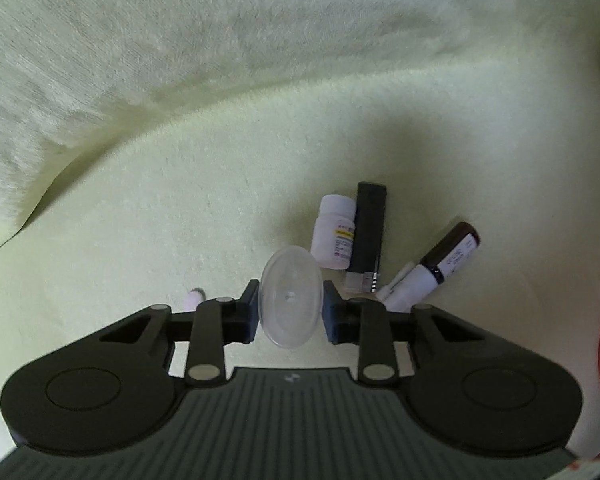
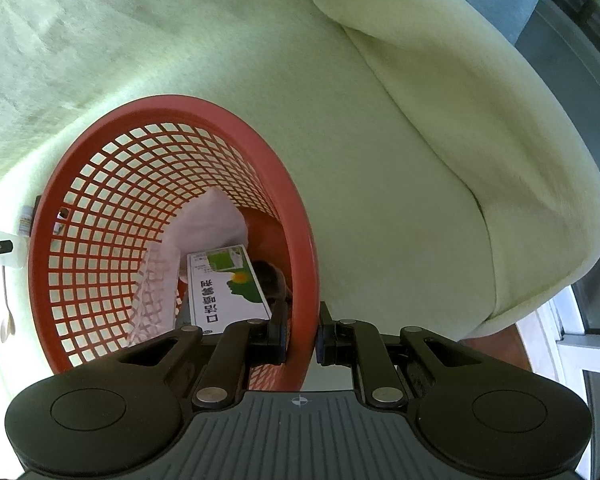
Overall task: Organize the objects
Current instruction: 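Grasp the clear plastic cup by its rim with the left tool, then drop the clear cup into the basket with the left tool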
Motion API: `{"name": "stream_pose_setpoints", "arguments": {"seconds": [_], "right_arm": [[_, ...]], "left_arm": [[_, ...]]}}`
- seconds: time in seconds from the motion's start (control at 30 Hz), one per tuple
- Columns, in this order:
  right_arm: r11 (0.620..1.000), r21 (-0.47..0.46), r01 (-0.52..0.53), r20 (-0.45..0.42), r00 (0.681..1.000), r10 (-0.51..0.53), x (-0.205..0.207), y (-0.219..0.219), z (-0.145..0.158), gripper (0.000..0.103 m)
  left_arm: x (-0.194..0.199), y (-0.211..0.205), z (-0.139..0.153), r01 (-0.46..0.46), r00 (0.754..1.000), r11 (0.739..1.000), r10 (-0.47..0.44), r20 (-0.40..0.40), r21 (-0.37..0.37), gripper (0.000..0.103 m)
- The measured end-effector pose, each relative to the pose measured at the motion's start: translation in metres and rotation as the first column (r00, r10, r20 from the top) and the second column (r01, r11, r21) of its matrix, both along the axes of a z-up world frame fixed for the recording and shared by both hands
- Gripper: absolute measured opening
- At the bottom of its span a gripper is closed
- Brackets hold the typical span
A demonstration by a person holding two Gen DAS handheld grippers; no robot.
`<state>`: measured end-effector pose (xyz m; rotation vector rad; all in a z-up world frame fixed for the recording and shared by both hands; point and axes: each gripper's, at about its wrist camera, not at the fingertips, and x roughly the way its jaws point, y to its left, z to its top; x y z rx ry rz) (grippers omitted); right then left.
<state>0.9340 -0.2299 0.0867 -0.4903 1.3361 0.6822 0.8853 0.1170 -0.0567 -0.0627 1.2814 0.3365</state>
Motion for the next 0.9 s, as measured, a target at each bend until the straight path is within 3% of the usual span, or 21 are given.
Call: {"name": "stream_pose_setpoints", "arguments": {"seconds": [0.2, 0.53, 0.7, 0.9], "right_arm": [[1.000, 0.008, -0.001, 0.000, 1.000, 0.001, 0.000, 0.002, -0.001, 0.010], [1.000, 0.022, -0.010, -0.007, 1.000, 0.010, 0.001, 0.000, 0.001, 0.010], [1.000, 0.020, -0.014, -0.011, 1.000, 0.014, 0.003, 0.000, 0.001, 0.010], [0.999, 0.024, -0.021, -0.017, 1.000, 0.022, 0.003, 0.001, 0.002, 0.010]], "left_arm": [[-0.014, -0.025, 0.033, -0.001, 1.000, 1.000, 0.000, 0.023, 0.014, 0.026], [-0.036, -0.091, 0.115, -0.005, 1.000, 0.997, 0.007, 0.024, -0.071, 0.026], [-0.038, -0.135, 0.161, 0.054, 0.996, 0.989, -0.043, 0.084, -0.138, 0.026], [-0.029, -0.191, 0.188, 0.164, 0.981, 0.966, -0.138, 0.137, -0.198, 0.026]]}}
